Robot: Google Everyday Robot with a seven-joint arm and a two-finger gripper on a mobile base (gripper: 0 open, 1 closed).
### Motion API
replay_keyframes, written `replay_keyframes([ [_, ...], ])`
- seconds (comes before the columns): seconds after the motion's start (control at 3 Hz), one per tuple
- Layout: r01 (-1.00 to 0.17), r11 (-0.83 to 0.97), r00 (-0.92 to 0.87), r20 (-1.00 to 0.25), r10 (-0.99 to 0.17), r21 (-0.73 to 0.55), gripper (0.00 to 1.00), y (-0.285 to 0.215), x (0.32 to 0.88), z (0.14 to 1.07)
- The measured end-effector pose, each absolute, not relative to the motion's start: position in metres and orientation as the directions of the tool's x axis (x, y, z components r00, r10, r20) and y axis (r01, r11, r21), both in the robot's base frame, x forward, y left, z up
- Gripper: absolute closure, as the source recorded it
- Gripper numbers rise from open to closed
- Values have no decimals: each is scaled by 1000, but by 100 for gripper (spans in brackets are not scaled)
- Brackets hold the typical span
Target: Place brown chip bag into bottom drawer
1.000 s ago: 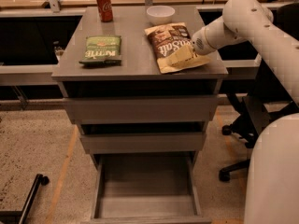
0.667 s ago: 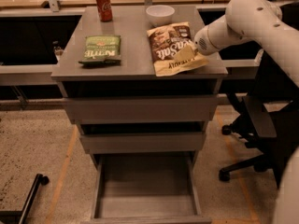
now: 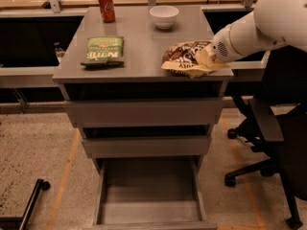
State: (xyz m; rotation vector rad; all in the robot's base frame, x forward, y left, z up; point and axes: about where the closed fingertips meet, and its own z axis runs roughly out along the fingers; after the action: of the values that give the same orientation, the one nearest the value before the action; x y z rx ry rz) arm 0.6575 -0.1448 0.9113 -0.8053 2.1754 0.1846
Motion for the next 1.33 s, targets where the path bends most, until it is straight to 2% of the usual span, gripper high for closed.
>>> replay_keyframes([
  [0.33, -626, 777, -503, -724, -472, -72, 100, -147, 598, 905],
  [1.0, -764, 609, -574, -654, -492, 212, 100, -113, 484, 842],
  [1.33, -768, 597, -580, -645, -497, 232, 100, -108, 476, 839],
])
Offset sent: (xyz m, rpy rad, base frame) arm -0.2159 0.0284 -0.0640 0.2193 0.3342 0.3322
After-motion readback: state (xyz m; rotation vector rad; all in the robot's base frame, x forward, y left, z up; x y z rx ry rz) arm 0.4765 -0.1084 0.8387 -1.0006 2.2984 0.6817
